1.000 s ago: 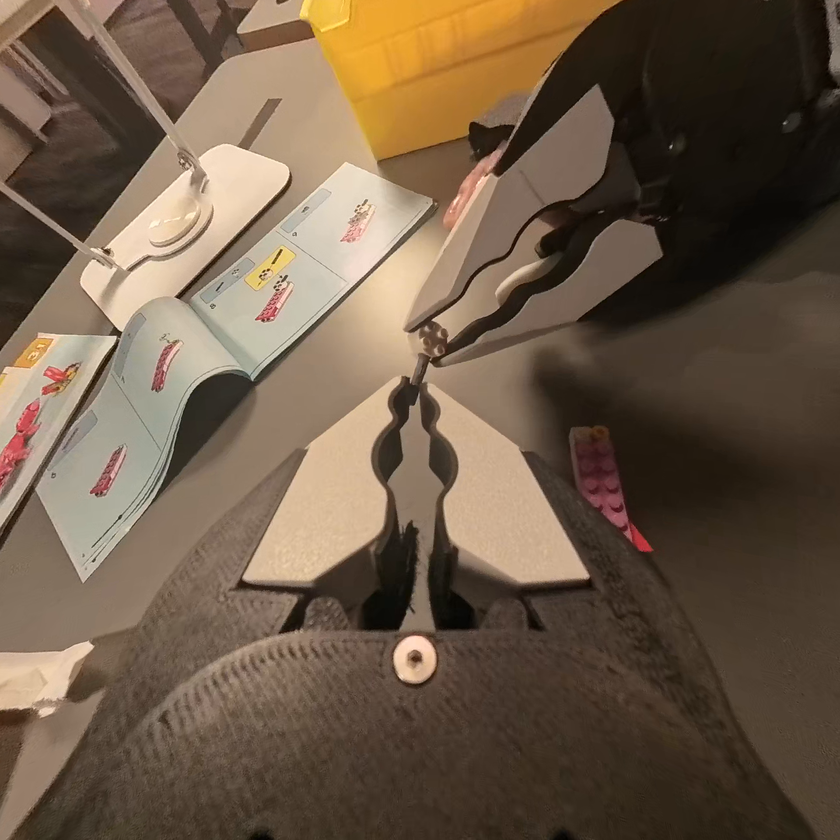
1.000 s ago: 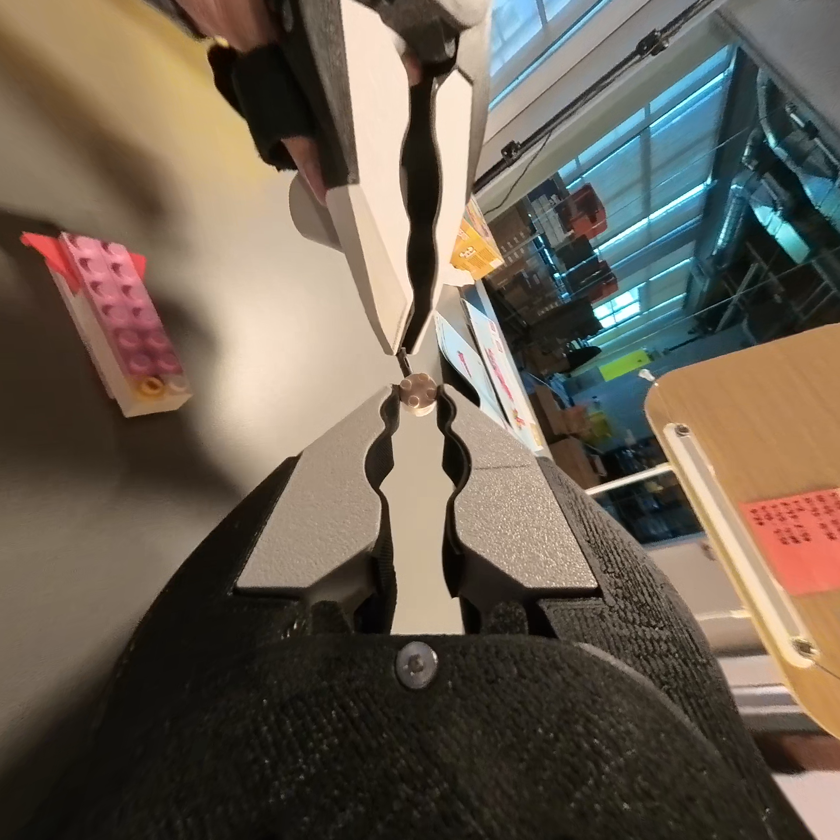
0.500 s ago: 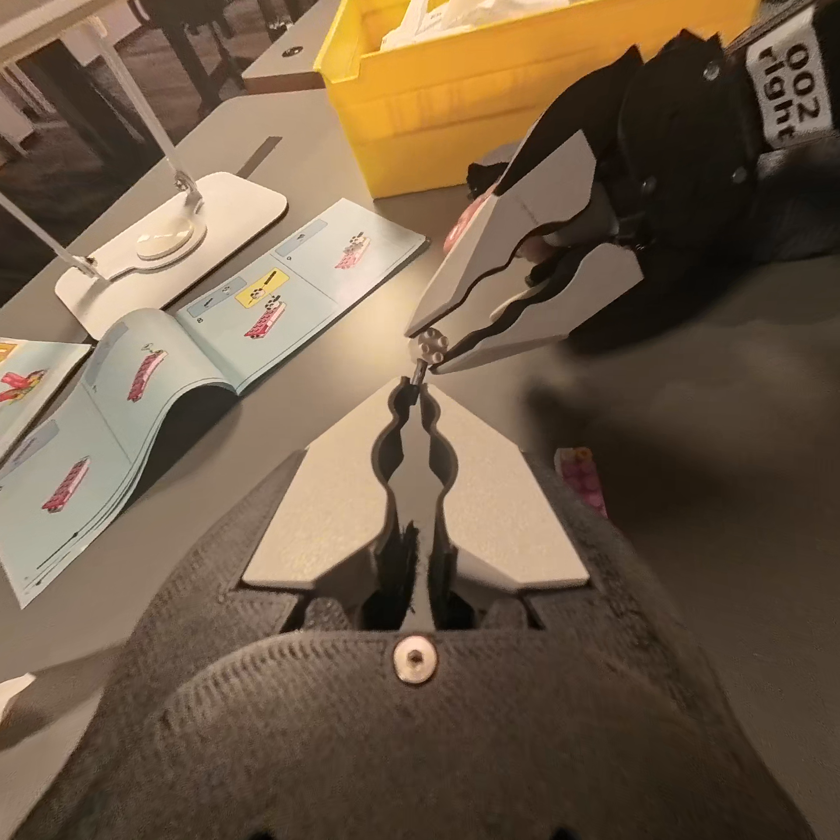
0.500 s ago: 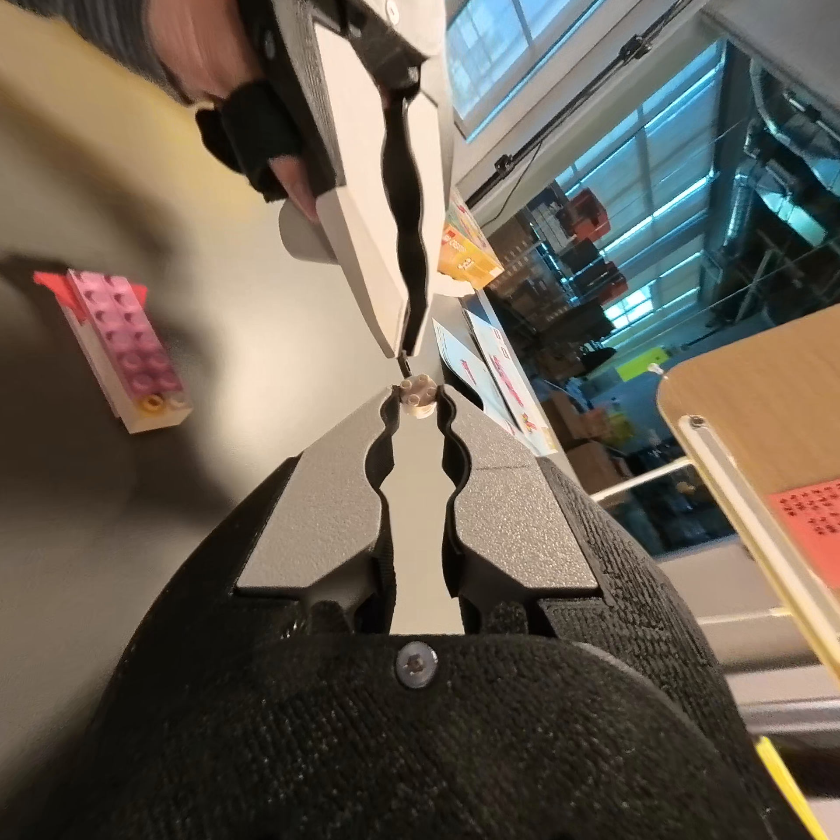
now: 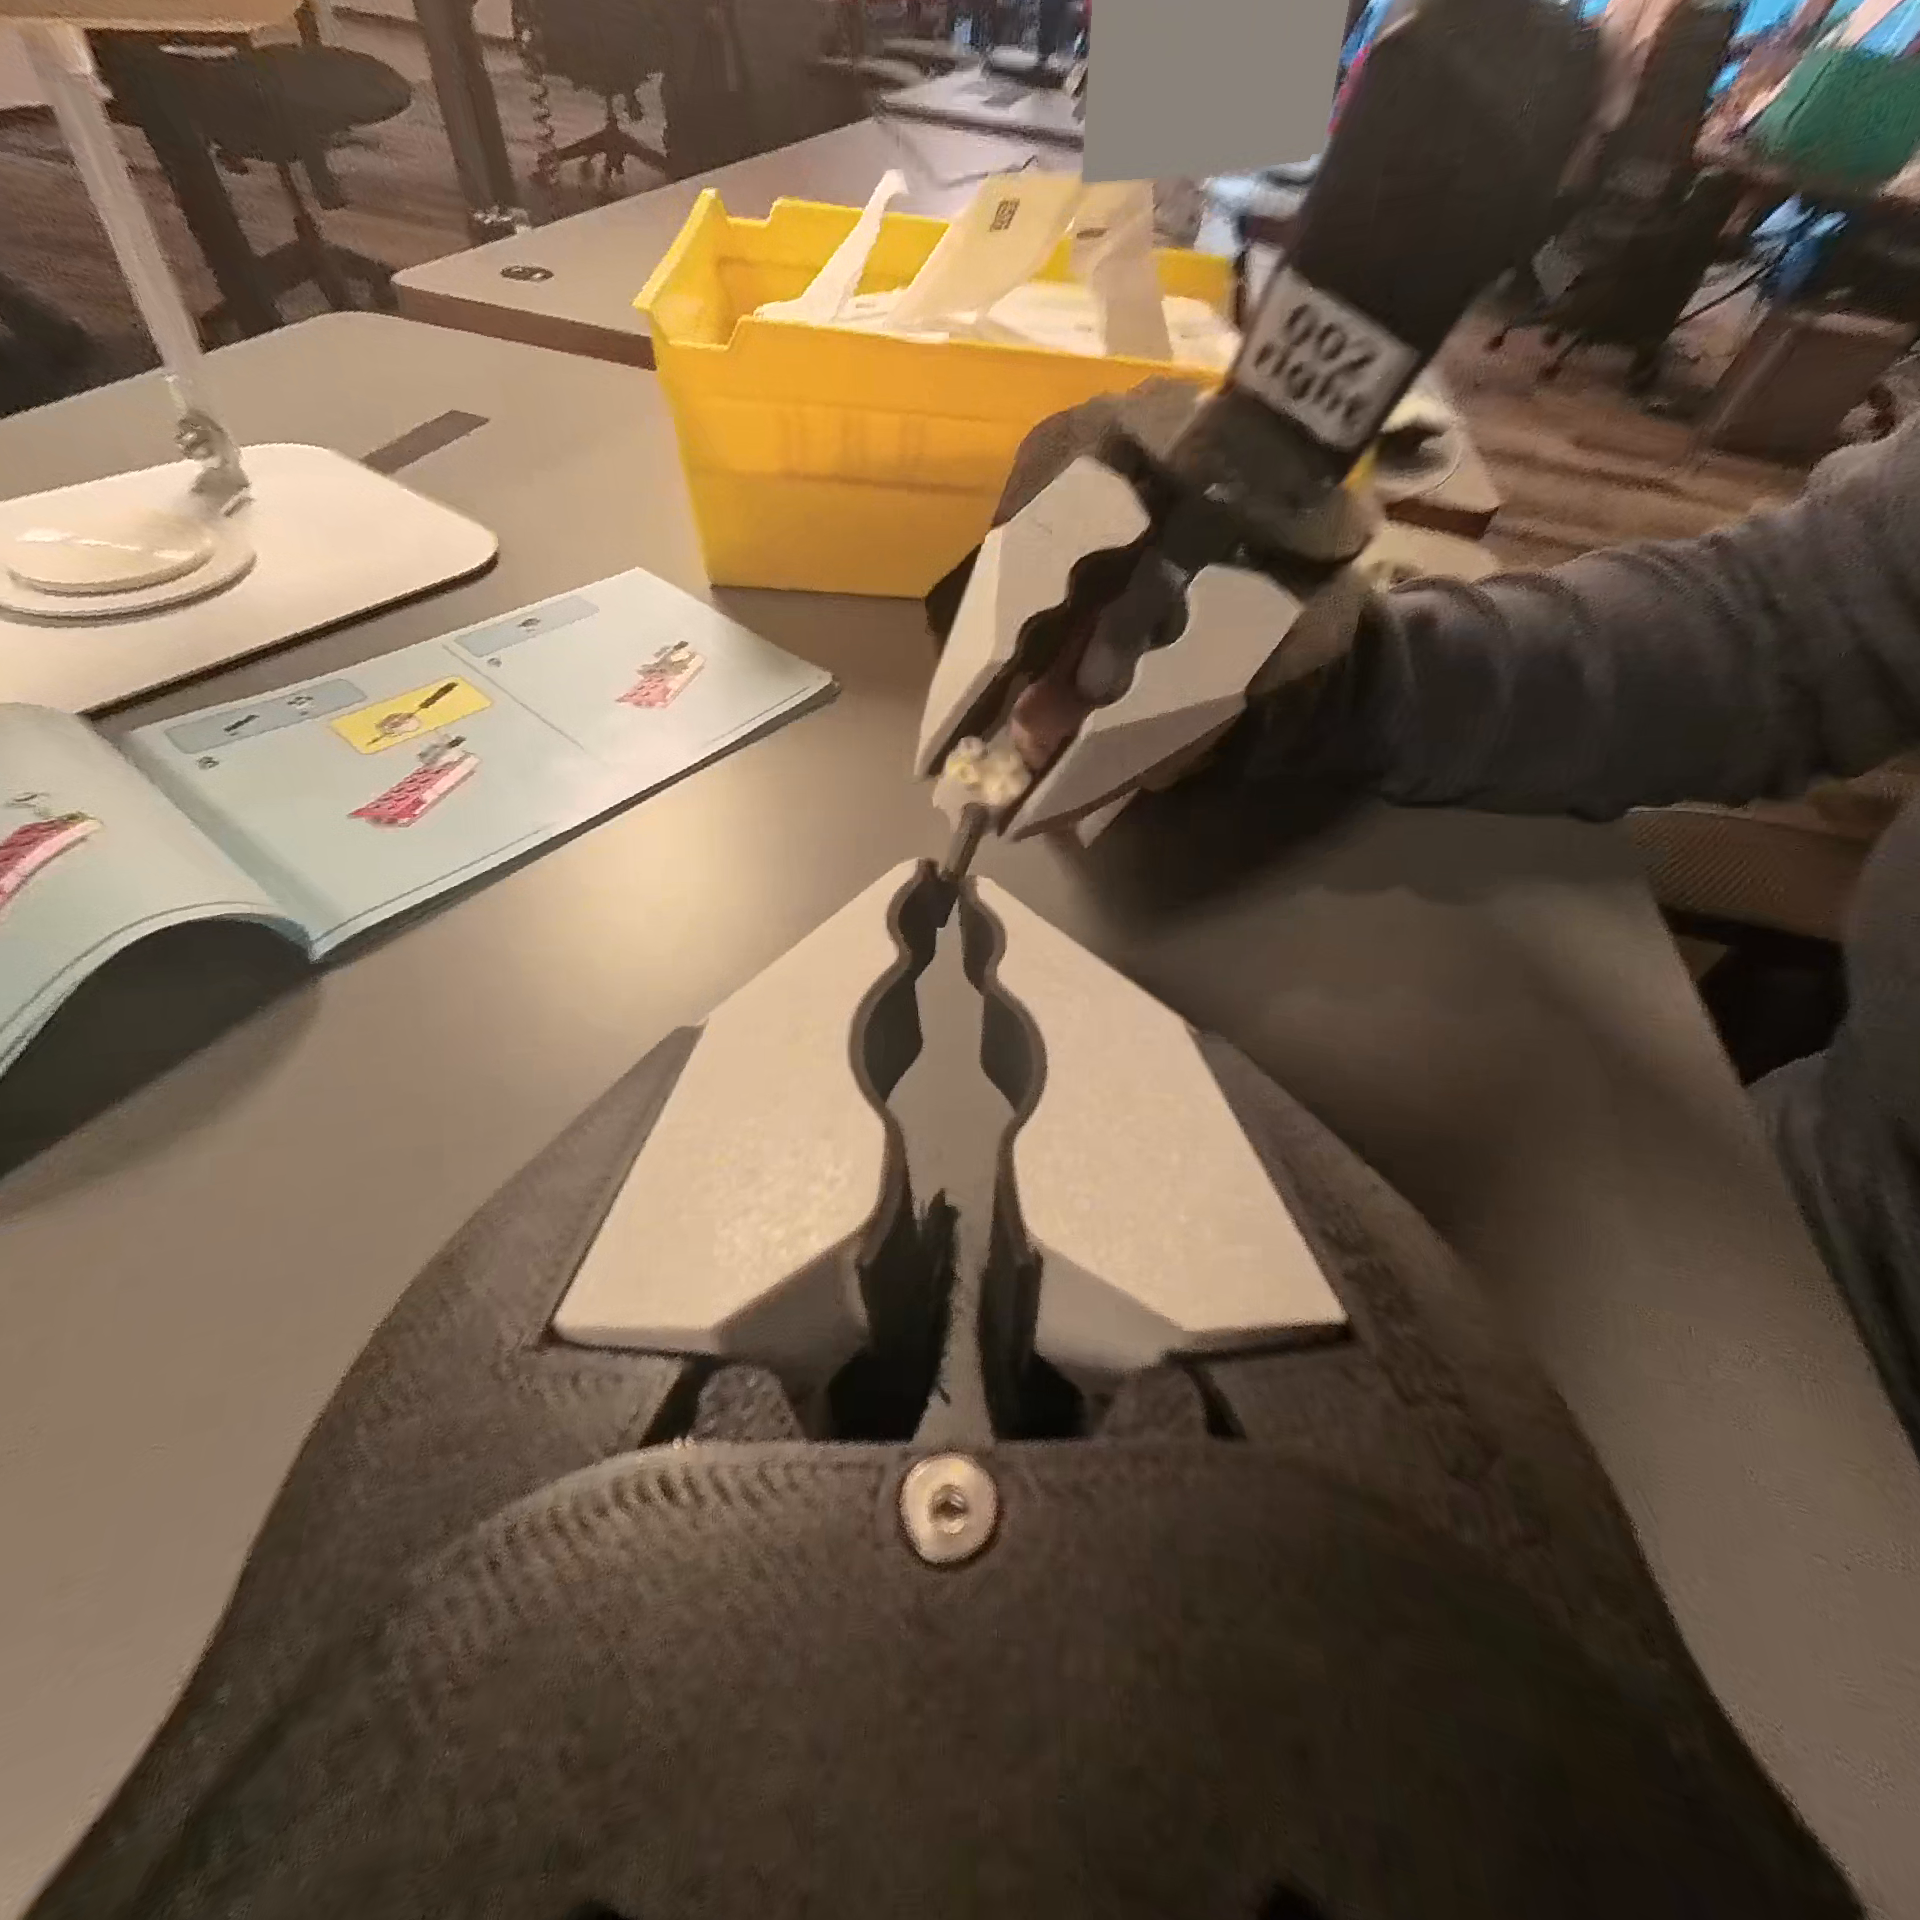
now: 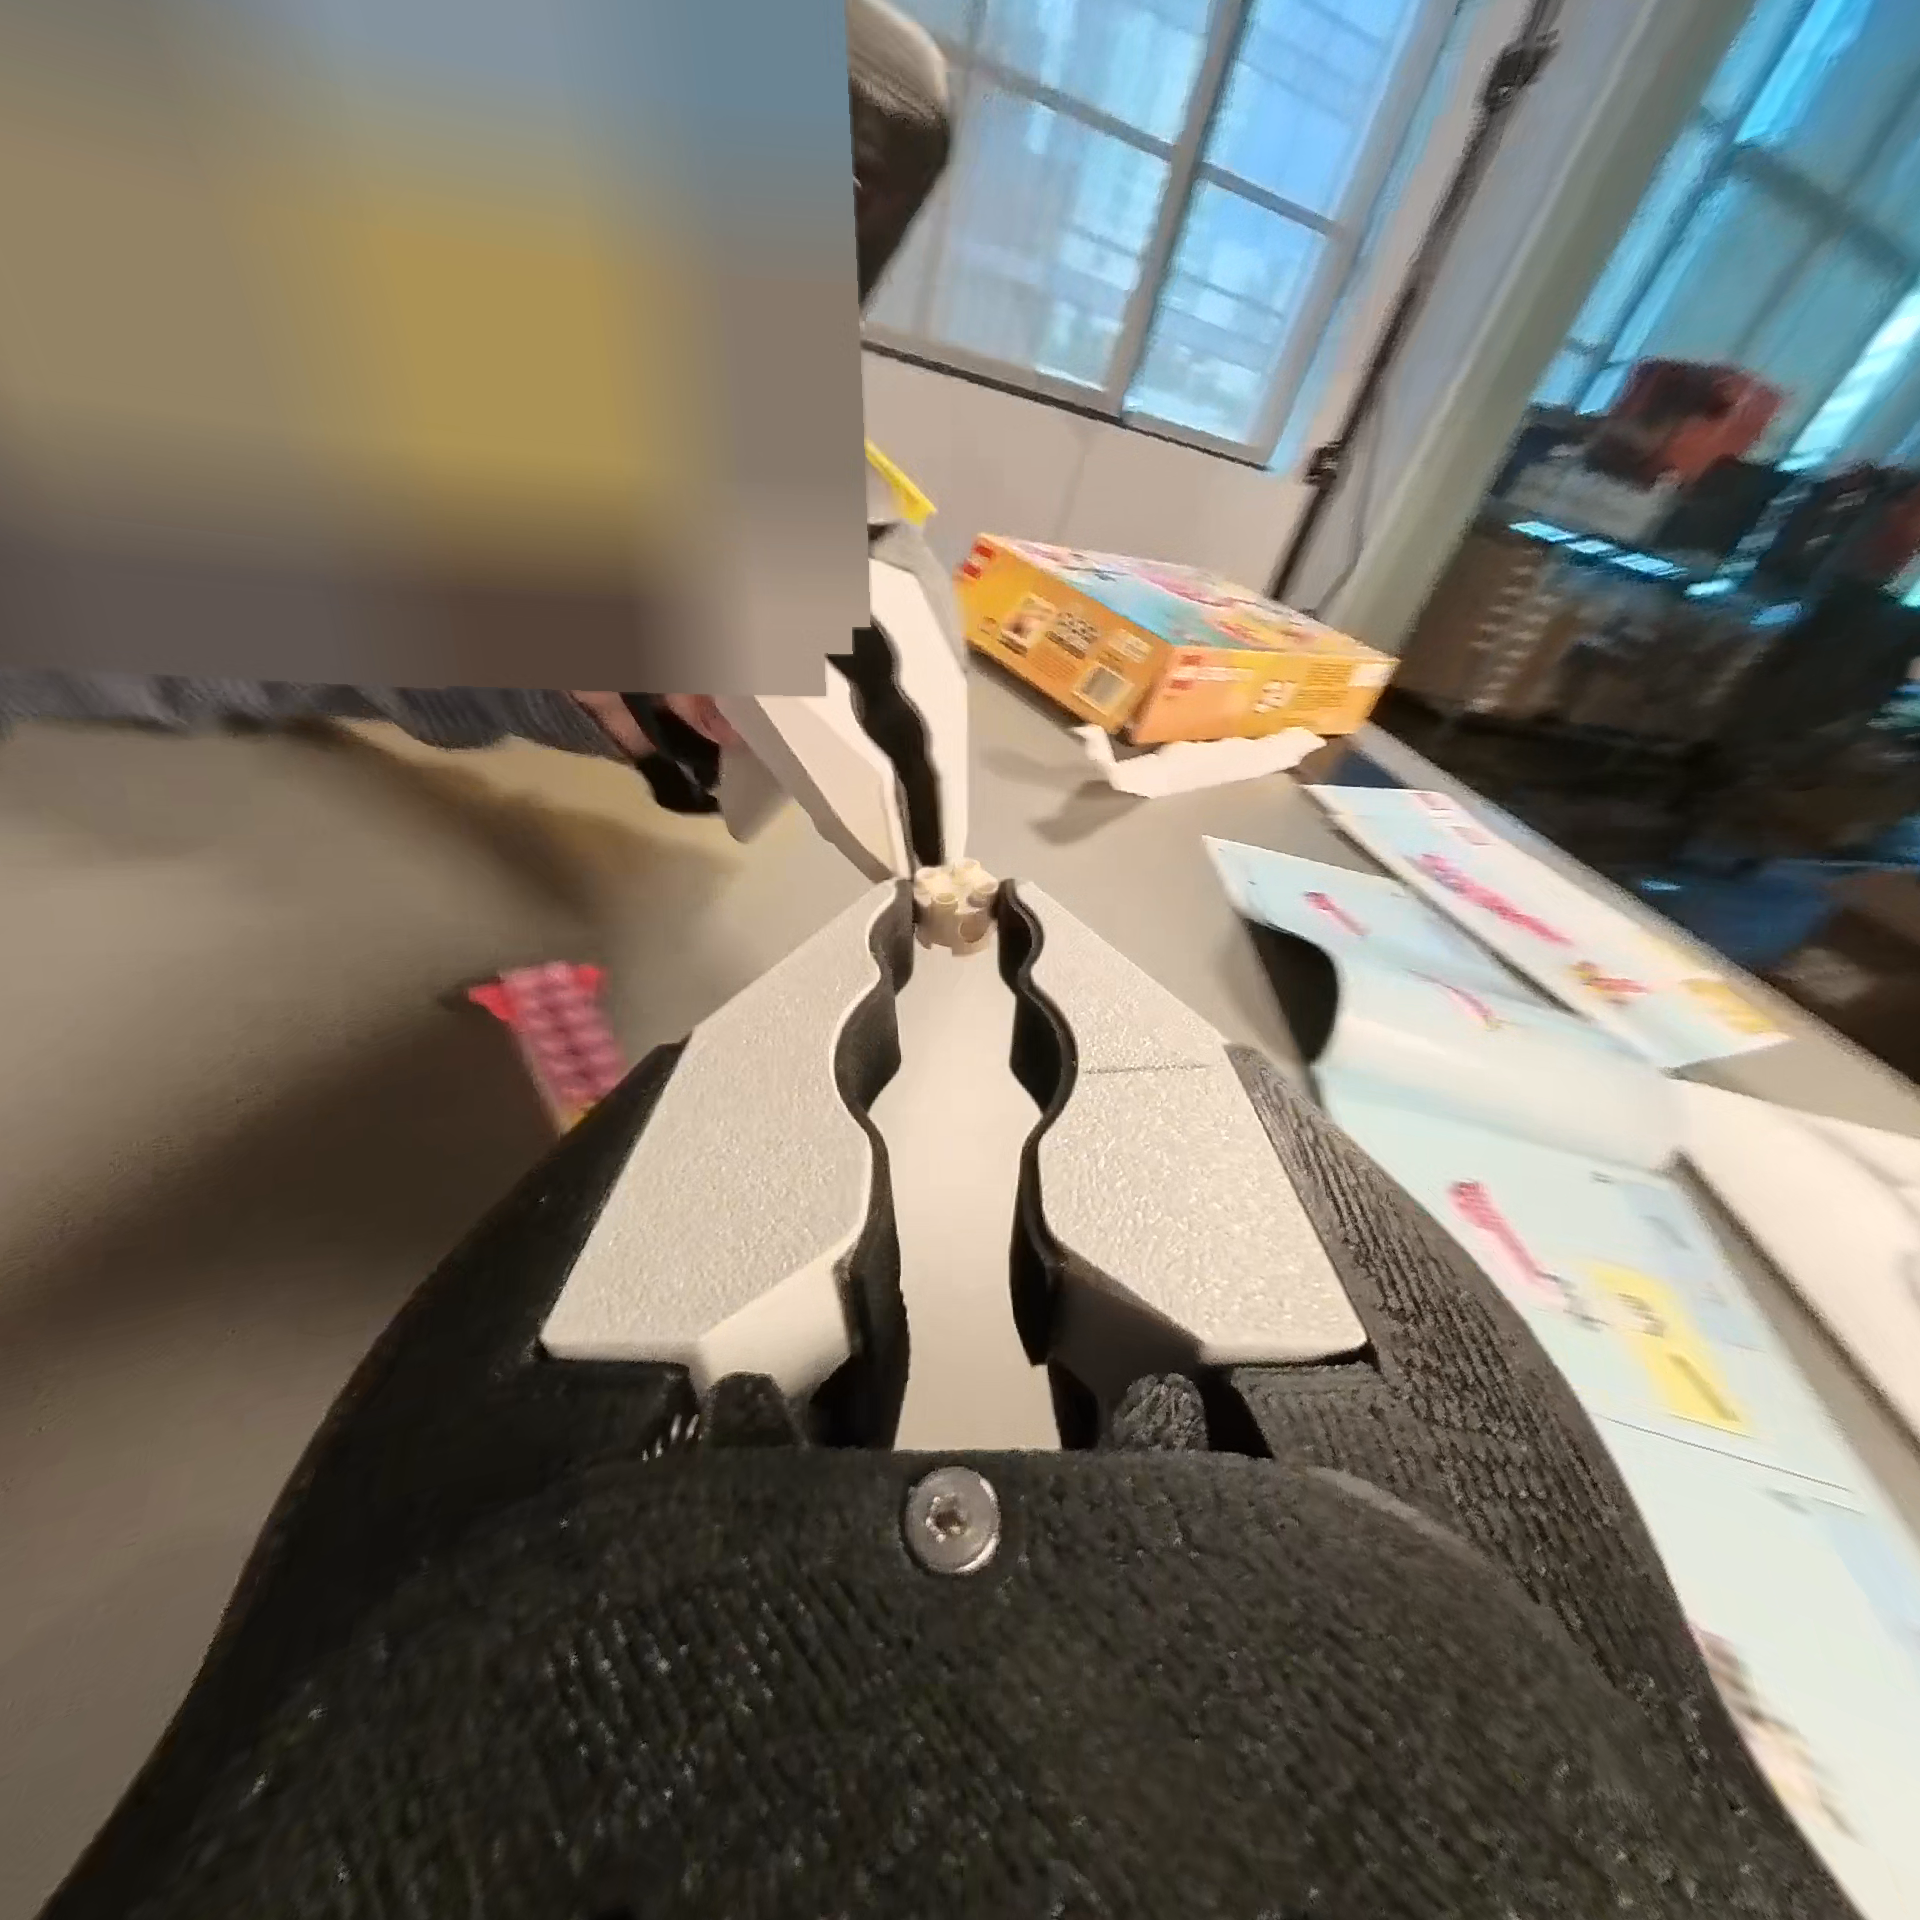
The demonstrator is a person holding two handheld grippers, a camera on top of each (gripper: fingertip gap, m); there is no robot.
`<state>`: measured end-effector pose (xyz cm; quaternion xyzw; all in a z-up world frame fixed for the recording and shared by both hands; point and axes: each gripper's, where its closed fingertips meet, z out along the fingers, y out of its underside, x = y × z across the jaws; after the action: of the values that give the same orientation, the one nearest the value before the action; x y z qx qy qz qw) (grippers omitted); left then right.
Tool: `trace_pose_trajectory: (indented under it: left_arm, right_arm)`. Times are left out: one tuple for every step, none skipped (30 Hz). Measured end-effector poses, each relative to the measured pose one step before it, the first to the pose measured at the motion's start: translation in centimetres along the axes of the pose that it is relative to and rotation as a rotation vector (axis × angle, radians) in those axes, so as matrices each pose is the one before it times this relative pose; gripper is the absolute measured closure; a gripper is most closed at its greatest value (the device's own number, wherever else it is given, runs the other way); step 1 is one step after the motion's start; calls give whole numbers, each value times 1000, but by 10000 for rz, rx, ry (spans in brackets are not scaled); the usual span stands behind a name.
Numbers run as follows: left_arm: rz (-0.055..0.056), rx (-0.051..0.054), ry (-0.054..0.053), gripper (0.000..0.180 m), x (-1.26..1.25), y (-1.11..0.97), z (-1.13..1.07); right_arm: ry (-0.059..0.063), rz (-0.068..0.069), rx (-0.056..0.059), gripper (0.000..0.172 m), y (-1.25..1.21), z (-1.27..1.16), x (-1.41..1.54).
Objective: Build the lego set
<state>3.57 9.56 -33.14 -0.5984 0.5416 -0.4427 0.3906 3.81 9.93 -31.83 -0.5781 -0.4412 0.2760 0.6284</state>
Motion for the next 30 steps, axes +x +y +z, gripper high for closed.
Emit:
trace_pose_trajectory:
  left_arm:
    - [-173, 103, 149, 178, 222, -188, 59]
    - [-26, 52, 49, 178, 84, -116, 2]
    - [3, -36, -9, 178, 26, -33, -9]
    - [79, -91, -87, 178, -37, 34, -11]
    - [112, -126, -133, 178, -74, 78, -10]
    - [104, -165, -164, 178, -102, 133, 12]
    - [114, -237, -198, 178, -146, 237, 51]
    - [166, -261, -220, 178, -172, 299, 103]
    - [180, -264, -221, 178, -170, 316, 113]
    - [157, -246, -182, 178, -134, 304, 113]
    - [129, -234, -138, 178, -101, 320, 121]
    - [118, -188, -115, 178, -80, 265, 118]
    - [131, -172, -90, 178, -57, 236, 84]
    - [117, -128, -82, 178, -60, 167, 59]
    - [96, -105, -56, 178, -42, 143, 39]
    - [63, -77, -22, 178, -36, 142, 19]
    - [11, -46, 8, 178, -24, 104, -17]
    - [-17, -15, -2, 178, -65, 70, -42]
    - [-4, -7, -8, 178, -87, 35, -75]
    - [5, -8, 11, 178, -28, 21, -76]
    - [15, -2, -9, 178, -37, 15, -39]
    - [6, -14, 5, 178, 5, 22, 4]
    - [7, -22, 17, 178, 24, 35, 34]
    - [55, -44, -23, 178, -3, 77, 29]
    - [66, -77, -11, 178, 1, 115, 38]
    - [44, -55, -12, 178, 2, 86, 33]
    - [29, -36, -36, 178, -45, 72, 10]
    - [21, -48, -33, 178, -53, 93, 18]
    - [14, -33, -16, 178, -51, 77, -13]
    - [-11, 34, -2, 178, -24, -25, -43]
  right_arm:
    - [-126, 267, 155, 157, -208, -69, -44]
    - [-78, 149, 72, 157, -93, -81, -5]
    - [-24, 21, 23, 157, -22, -19, -9]
    - [34, -41, -36, 157, 34, 41, 10]
    - [85, -154, -66, 157, 82, 61, -2]
    - [139, -323, -125, 157, 154, 70, 14]
    - [186, -461, -215, 157, 257, 86, -1]
    - [197, -548, -278, 157, 284, 110, -17]
    - [199, -607, -307, 158, 272, 135, -48]
    - [181, -626, -298, 158, 232, 142, -106]
    - [148, -584, -281, 158, 209, 136, -135]
    - [135, -480, -238, 158, 173, 126, -112]
    - [90, -370, -192, 158, 133, 111, -104]
    - [72, -244, -160, 158, 125, 104, -65]
    - [37, -177, -138, 158, 124, 90, -68]
    - [6, -138, -116, 158, 111, 69, -88]
    - [-7, -106, -91, 158, 111, 43, -62]
    - [-2, -63, -91, 158, 133, 22, -33]
    - [-1, -30, -80, 158, 148, 25, -6]
    - [-11, -4, -61, 158, 121, 36, -22]
    - [-5, -7, -53, 158, 105, 26, -8]
    - [-11, 17, 8, 158, 0, 14, -27]
    - [-30, 24, 19, 158, -41, 9, -46]
    - [-27, -59, -75, 158, 110, 31, -53]
    - [-20, -100, -91, 158, 143, 40, -71]
    - [3, -120, -71, 158, 97, 41, -79]
    - [16, -171, -132, 158, 171, 60, -53]
    - [-2, -178, -138, 158, 183, 77, -101]
    - [-34, -87, -92, 158, 135, 68, -133]
    - [-56, 5, -43, 158, 110, 39, -122]
